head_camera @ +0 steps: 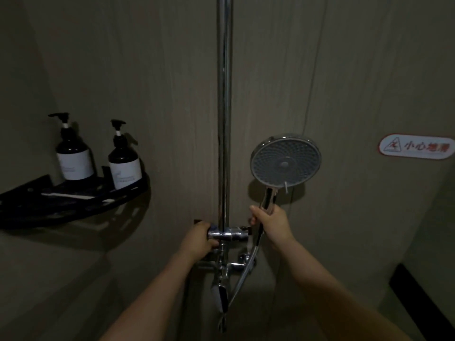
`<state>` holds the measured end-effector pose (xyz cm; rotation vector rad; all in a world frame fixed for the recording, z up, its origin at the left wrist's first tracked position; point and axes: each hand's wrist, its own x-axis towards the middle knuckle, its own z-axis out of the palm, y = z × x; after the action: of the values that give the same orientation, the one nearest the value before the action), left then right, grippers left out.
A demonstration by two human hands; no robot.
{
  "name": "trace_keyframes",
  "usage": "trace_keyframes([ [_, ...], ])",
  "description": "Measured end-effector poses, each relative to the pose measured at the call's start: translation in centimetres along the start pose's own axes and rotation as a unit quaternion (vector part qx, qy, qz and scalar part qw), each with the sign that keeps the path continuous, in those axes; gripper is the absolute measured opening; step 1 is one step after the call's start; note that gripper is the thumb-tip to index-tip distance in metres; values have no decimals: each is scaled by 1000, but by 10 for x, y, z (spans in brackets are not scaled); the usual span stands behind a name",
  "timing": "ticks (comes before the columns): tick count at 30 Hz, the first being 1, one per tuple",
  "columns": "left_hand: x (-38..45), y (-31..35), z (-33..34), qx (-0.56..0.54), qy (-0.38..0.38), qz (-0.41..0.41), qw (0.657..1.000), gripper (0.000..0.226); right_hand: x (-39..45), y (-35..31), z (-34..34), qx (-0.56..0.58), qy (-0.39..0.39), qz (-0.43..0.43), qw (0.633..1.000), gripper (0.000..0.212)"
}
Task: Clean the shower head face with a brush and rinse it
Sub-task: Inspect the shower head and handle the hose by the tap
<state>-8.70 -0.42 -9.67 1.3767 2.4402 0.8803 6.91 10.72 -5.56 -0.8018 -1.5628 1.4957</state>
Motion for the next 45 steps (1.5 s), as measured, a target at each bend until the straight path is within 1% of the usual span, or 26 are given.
trace_keyframes([
  [3,-1,-1,-1,-12,0,-2,1000,42,9,-7,11,-9,4,0,1000,23],
  [8,-1,-2,-3,-16,-14,2,1000,41,15,-15,16,-49,11,5,999,37],
  [10,1,-4,-3,-22,-19,2,1000,43,19,-17,17,-52,20,-5,998,35],
  [13,6,-5,-4,-22,-31,0,999,47,23,-18,20,-24,18,-7,1000,24],
  [15,9,-6,-4,-15,-39,0,999,50,28,-16,21,-11,16,-2,1000,21],
  [19,12,-8,-4,-7,-42,2,999,50,29,-15,33,13,-2,3,1000,15],
  [22,12,-8,-4,-4,-42,4,999,46,25,-13,42,-7,-10,0,1000,22],
  [27,9,-7,-2,0,-31,10,999,46,28,-10,50,-13,25,-28,999,35],
  [29,8,-7,-2,0,-24,12,1000,45,25,-10,49,-16,24,-29,999,40],
  [33,8,-7,-2,-2,-18,14,1000,44,27,-14,45,-26,-17,-40,999,24],
  [34,7,-7,-3,-5,-18,13,1000,45,29,-12,43,-25,-11,-39,999,19],
  [36,6,-7,-2,-5,-16,12,1000,46,31,-3,43,-35,27,-30,999,14],
  [39,7,-8,-1,-8,-13,11,1000,46,26,18,44,-36,72,-12,997,18],
  [40,7,-8,-2,-11,-16,9,1000,46,25,21,45,-38,70,-8,997,17],
  [43,8,-9,1,-9,-21,3,1000,42,23,25,44,-66,18,4,998,13],
  [45,8,-9,0,-5,-15,3,1000,39,23,26,43,-76,3,10,997,13],
])
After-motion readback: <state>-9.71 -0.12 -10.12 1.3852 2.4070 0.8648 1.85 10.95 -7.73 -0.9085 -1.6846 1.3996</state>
